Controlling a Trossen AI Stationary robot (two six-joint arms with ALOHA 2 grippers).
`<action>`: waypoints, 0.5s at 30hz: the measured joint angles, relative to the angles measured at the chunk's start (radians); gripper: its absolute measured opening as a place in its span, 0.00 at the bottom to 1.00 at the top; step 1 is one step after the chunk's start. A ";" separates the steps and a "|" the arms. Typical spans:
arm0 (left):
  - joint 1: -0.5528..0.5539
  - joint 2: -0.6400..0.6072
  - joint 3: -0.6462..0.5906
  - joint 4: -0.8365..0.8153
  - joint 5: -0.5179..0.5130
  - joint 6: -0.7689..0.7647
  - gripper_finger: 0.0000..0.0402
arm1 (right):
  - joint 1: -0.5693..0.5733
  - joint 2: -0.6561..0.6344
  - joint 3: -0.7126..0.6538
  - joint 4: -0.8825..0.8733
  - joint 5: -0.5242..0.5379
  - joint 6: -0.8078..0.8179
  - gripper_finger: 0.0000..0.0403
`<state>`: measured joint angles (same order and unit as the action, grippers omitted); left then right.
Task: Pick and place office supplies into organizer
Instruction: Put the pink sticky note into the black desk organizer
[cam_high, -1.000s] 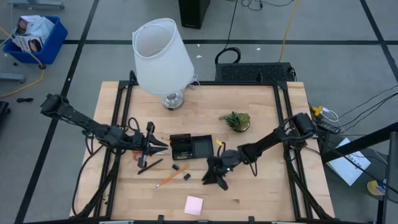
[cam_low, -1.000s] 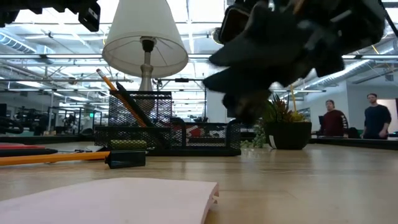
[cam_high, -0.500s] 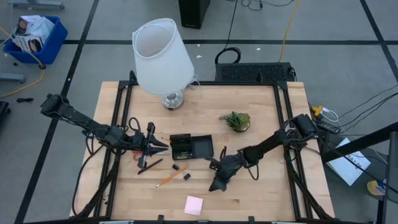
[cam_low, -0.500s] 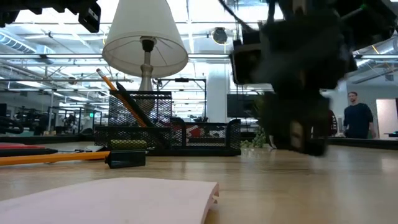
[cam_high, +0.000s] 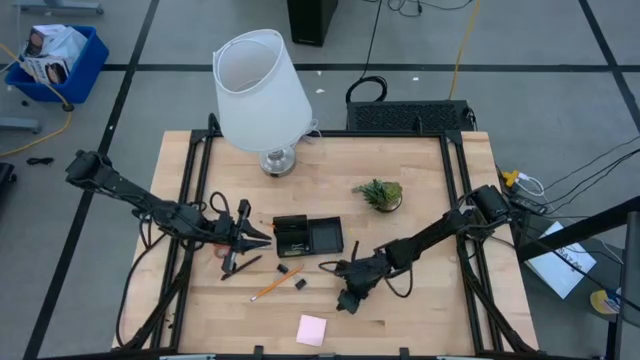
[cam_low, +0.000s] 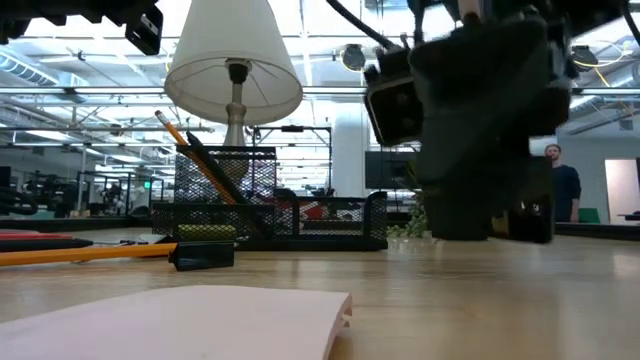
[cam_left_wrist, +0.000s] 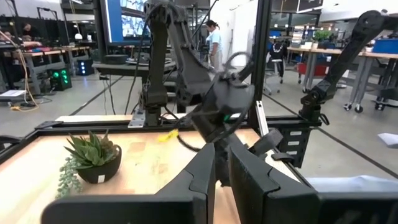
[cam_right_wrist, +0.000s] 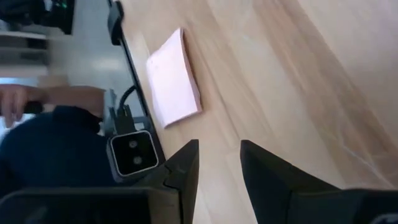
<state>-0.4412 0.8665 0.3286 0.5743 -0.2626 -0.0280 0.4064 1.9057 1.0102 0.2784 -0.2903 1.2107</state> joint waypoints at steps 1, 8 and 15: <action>0.000 0.000 0.000 -0.002 0.000 0.000 0.12 | 0.002 0.000 0.022 -0.025 0.004 -0.014 0.27; 0.000 0.000 0.000 -0.003 0.000 -0.003 0.12 | 0.010 0.008 0.131 -0.192 0.035 -0.053 0.20; 0.000 0.000 0.000 -0.001 0.000 0.014 0.12 | 0.016 0.043 0.134 -0.149 0.028 0.036 0.34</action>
<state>-0.4412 0.8661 0.3282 0.5729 -0.2626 -0.0137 0.4220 1.9484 1.1440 0.1291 -0.2624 1.2472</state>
